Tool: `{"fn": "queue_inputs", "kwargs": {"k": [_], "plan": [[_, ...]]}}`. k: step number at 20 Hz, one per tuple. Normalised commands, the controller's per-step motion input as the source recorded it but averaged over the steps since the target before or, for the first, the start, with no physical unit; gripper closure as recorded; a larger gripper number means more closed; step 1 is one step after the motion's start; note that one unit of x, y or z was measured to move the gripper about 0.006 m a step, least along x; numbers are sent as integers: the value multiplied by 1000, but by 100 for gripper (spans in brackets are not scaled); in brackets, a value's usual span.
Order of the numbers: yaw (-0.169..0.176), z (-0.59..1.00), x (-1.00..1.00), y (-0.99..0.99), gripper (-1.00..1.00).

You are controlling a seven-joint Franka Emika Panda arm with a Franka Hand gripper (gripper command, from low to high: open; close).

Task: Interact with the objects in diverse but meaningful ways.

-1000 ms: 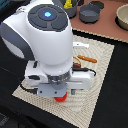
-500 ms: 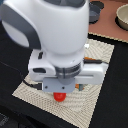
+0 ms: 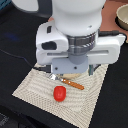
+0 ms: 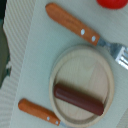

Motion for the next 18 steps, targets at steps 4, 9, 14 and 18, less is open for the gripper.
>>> {"fn": "queue_inputs", "kwargs": {"k": [4,9,14,18], "plan": [[125,96,-167,641,-100],[130,117,-202,609,-100],[124,24,-337,533,-100],[97,-57,-514,335,-100]]}}
